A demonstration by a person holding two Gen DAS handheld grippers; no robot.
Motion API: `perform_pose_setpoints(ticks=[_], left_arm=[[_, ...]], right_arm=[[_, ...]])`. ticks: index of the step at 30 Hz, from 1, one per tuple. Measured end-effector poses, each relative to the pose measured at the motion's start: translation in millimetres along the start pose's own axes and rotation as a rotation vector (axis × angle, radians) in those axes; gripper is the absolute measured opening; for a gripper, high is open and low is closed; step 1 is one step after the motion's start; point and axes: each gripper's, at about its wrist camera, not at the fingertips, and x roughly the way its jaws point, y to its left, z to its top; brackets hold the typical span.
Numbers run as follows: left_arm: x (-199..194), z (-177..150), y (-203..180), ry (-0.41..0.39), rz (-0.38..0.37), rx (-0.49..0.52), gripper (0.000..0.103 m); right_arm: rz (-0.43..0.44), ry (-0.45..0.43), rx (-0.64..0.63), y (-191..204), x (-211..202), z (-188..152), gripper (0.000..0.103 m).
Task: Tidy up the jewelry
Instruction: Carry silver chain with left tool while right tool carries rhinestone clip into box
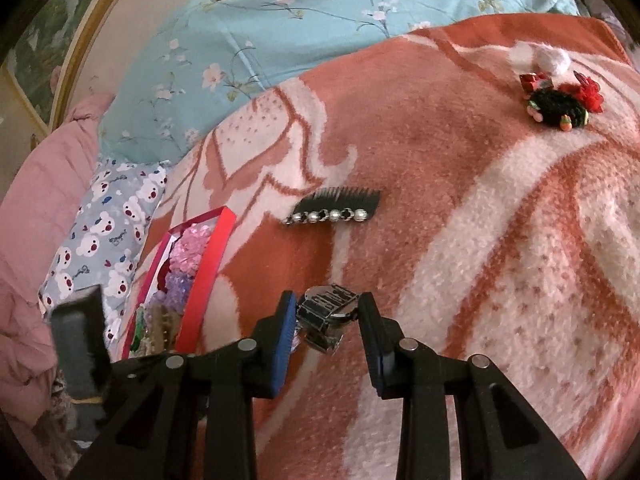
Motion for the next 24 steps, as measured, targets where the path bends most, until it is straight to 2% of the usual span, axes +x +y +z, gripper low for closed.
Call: perform_pose_setpoints(ticks=[9,13,24], left_arm=[[-77,-16,24,-0.135,-0.003,-0.054,0.007],[-116,-32,43,-0.186,0.027,-0.097,0.007],[-173,-63,97,-0.245,0.118,-0.241,0.007]], right_arm=[[0.043,0.006,-0.061,39,4,-2,0.032],[0.076,0.018,-0.098,62,11,-4,0.032],[0.166,0.056,-0.186,126,39,-4,0.032]])
